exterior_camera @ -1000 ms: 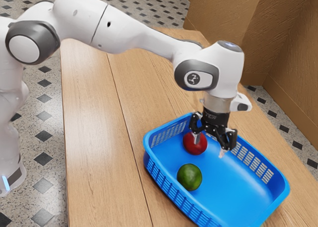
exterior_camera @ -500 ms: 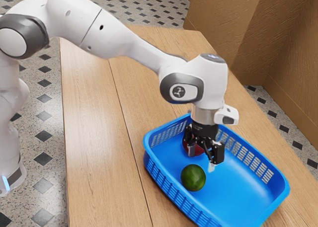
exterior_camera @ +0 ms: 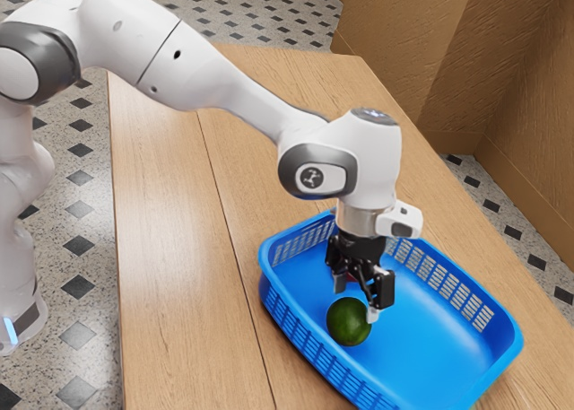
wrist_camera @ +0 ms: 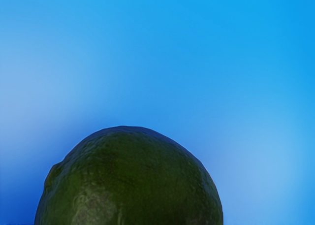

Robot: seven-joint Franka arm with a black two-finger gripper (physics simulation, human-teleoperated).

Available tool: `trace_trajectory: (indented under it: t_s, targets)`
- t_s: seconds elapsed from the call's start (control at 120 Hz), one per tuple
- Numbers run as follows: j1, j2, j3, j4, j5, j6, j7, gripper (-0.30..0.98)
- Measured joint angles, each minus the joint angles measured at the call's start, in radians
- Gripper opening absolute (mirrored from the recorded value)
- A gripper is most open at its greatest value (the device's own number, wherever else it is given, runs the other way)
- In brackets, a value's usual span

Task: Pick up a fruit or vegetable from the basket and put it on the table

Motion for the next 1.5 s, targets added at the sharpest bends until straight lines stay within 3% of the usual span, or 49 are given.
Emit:
trace_trajectory:
  t_s: [0.45,1.358,1.5]
  targets:
    - [-0.013,-0.019,0.000,-0.059,-0.032,0.035,0.010,0.69]
    - [0.000,0.071,-0.002,-0.045,-0.080,0.090,0.016,0.69]
    - [-0.001,0.070,-0.001,-0.041,-0.081,0.091,0.013,0.54]
